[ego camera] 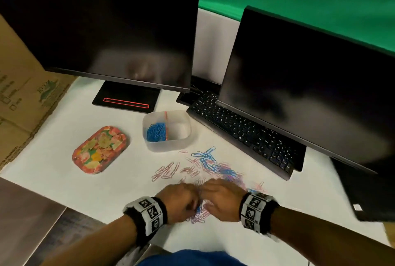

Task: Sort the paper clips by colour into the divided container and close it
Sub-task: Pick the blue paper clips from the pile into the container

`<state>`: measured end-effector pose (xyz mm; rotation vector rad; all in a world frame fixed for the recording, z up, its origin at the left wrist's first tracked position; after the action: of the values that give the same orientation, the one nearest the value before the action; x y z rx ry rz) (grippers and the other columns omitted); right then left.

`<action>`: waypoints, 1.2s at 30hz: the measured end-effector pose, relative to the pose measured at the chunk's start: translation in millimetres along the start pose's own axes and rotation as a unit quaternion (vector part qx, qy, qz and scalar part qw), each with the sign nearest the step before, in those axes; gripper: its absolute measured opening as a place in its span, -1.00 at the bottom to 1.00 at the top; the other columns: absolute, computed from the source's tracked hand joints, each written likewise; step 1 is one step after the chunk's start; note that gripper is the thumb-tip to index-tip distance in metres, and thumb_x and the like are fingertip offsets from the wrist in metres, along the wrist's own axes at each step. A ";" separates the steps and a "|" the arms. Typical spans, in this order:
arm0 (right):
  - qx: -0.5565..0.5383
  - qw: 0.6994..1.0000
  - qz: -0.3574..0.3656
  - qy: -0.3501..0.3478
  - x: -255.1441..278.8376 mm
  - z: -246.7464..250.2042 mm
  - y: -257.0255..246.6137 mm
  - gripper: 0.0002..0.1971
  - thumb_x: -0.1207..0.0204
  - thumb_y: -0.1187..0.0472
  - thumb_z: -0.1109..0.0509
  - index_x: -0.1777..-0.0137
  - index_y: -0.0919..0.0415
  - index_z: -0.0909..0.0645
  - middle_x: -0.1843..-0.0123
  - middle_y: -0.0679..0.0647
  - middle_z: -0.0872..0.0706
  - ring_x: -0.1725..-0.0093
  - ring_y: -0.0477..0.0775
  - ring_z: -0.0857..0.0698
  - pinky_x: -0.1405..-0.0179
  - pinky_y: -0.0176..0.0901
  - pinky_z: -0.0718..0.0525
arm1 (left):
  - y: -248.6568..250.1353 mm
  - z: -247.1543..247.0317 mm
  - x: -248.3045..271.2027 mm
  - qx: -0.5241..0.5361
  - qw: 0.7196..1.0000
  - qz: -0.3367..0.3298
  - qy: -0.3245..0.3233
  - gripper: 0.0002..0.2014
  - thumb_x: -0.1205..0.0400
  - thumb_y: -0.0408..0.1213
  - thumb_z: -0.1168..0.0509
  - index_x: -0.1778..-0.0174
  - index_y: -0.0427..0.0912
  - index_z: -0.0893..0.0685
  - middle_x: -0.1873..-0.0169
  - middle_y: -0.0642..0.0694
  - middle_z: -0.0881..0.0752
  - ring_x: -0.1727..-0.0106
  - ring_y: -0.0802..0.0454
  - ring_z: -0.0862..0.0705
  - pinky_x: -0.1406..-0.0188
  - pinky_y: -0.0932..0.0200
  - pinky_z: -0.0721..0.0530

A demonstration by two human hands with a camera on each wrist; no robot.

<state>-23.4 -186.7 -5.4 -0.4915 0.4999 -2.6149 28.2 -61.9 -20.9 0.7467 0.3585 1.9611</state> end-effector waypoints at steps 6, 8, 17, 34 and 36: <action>0.103 0.991 0.006 -0.086 22.4 -44.8 17.4 -0.40 -0.57 -0.25 -0.01 -0.61 -0.21 -0.08 -0.72 0.11 0.01 -0.69 0.24 0.00 -0.58 0.29 0.07 | -21.4 -6.5 14.6 -0.137 0.988 -0.055 0.039 -0.92 -0.36 -0.08 -0.38 0.25 0.11 -0.68 0.08 0.11 -0.66 0.11 0.04 -0.67 0.27 0.18 -0.66; 0.133 0.988 -0.014 -0.073 24.4 -42.9 30.0 -0.41 -0.57 -0.33 0.03 -0.60 -0.27 -0.10 -0.71 0.16 -0.03 -0.67 0.32 -0.03 -0.53 0.38 0.04 | -36.1 3.5 17.6 -0.143 0.988 -0.037 0.053 -0.89 -0.39 -0.03 -0.37 0.20 0.13 -0.67 -0.05 0.08 -0.67 0.03 0.00 -0.69 0.18 0.12 -0.71; 0.072 0.993 -0.092 -0.009 34.8 -27.2 55.8 -0.56 -0.56 -0.22 -0.17 -0.42 -0.22 -0.45 -0.48 0.17 -0.53 -0.47 0.25 -0.50 -0.41 0.22 -0.51 | -62.3 18.9 25.8 -0.066 0.987 0.110 0.095 -0.77 -0.57 -0.07 -0.32 -0.13 0.06 -0.67 -0.18 0.07 -0.58 -0.20 0.02 -0.61 -0.06 0.14 -0.58; 0.019 0.998 -0.011 0.052 -26.2 -24.3 0.8 -0.80 -0.51 0.14 -0.29 0.00 0.16 -0.72 0.03 0.14 -0.68 0.01 0.23 -0.62 -0.03 0.08 -0.62 | -57.5 4.1 14.1 -0.010 0.974 0.208 0.084 -0.92 -0.55 -0.12 -0.26 0.25 0.05 -0.53 0.17 0.09 -0.52 0.04 -0.03 -0.63 0.19 0.20 -0.45; 0.018 0.998 -0.009 0.062 -27.0 -26.0 3.4 -0.85 -0.48 0.18 -0.32 0.12 0.17 -0.71 0.11 0.12 -0.68 0.10 0.20 -0.63 0.07 0.03 -0.66 | -58.0 5.0 14.7 0.006 0.974 0.205 0.095 -0.91 -0.52 -0.17 -0.25 0.29 0.05 -0.51 0.21 0.10 -0.51 0.16 0.01 -0.57 0.23 0.23 -0.39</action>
<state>-10.1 -170.0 -36.4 -0.3253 0.4876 -2.6788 66.4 -21.2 -42.9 0.6820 0.3508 2.4320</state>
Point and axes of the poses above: each hand's wrist, its own x-axis away from the middle knuckle, its own z-axis out of the back of the hand, y = z × x, the point moved 5 cm from there along -x, towards the middle knuckle
